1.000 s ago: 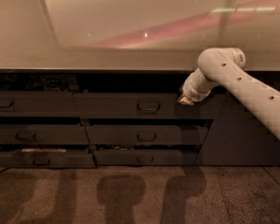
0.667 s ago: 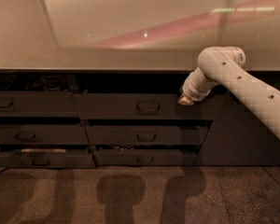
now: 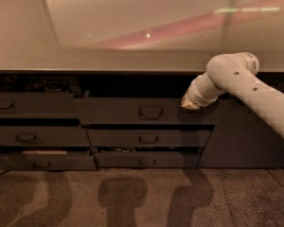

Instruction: Open top drawer

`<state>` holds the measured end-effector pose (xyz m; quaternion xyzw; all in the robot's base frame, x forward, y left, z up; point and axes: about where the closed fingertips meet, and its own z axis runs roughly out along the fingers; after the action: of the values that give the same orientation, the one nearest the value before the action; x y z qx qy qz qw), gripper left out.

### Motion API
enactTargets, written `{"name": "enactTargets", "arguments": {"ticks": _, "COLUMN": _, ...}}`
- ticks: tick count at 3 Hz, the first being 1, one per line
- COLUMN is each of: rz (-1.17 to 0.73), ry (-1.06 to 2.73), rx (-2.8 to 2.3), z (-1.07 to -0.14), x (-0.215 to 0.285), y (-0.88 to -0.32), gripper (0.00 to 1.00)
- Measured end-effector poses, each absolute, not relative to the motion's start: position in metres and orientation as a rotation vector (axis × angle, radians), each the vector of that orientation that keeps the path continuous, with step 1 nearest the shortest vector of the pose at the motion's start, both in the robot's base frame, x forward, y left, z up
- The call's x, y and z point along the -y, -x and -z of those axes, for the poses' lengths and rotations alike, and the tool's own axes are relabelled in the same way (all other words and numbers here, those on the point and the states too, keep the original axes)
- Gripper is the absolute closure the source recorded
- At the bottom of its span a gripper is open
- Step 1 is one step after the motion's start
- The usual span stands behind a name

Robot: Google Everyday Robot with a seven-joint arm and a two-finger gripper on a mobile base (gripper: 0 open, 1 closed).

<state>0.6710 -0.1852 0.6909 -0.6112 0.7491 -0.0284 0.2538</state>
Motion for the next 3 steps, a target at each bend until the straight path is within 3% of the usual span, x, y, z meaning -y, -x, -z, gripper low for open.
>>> {"name": "enactTargets", "arguments": {"ticks": 1, "rz": 0.080, "ry": 1.696, "rx": -2.036, "z": -0.664, "x": 0.188, "y": -0.645, "gripper": 1.00}}
{"name": "enactTargets", "arguments": {"ticks": 3, "rz": 0.041, "ry": 1.763, "rx": -2.050, "z": -0.633, "x": 0.179, "y": -0.619, "gripper": 0.58}}
